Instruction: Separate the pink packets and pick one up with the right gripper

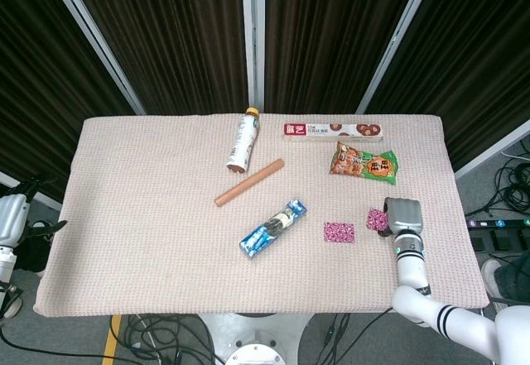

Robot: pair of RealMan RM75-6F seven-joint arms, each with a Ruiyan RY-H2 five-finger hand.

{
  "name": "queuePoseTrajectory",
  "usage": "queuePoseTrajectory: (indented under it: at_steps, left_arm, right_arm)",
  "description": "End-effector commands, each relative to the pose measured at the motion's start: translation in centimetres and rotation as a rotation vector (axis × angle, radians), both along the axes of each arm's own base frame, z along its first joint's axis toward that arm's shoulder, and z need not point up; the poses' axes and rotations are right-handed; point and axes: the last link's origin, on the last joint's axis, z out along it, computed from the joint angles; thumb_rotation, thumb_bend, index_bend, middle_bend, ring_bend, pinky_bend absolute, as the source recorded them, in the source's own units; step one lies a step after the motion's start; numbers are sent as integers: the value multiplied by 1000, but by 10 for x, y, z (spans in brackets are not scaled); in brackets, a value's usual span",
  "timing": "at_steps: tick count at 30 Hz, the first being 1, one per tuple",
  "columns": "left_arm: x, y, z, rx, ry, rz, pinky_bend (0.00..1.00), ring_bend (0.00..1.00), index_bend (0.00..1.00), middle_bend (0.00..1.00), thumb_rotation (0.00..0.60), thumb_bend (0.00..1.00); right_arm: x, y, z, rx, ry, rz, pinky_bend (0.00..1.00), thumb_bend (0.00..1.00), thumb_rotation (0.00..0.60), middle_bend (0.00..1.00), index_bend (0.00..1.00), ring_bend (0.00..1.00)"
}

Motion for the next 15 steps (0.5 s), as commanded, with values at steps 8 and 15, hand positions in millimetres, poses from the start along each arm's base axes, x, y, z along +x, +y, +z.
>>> queuePoseTrajectory:
  at_steps: [8, 15]
  left_arm:
    - [1, 0, 1, 3, 1, -3, 262, 233, 278, 294, 600, 3]
    - [3, 0, 4, 16, -2, -9, 262, 233, 278, 294, 600, 3]
  right_arm:
    - [1, 1, 1, 11, 6, 0, 1000, 0, 507, 1000, 398, 1000]
    - [25, -2, 10, -16, -29, 82, 1000, 0, 501, 1000, 397, 1000]
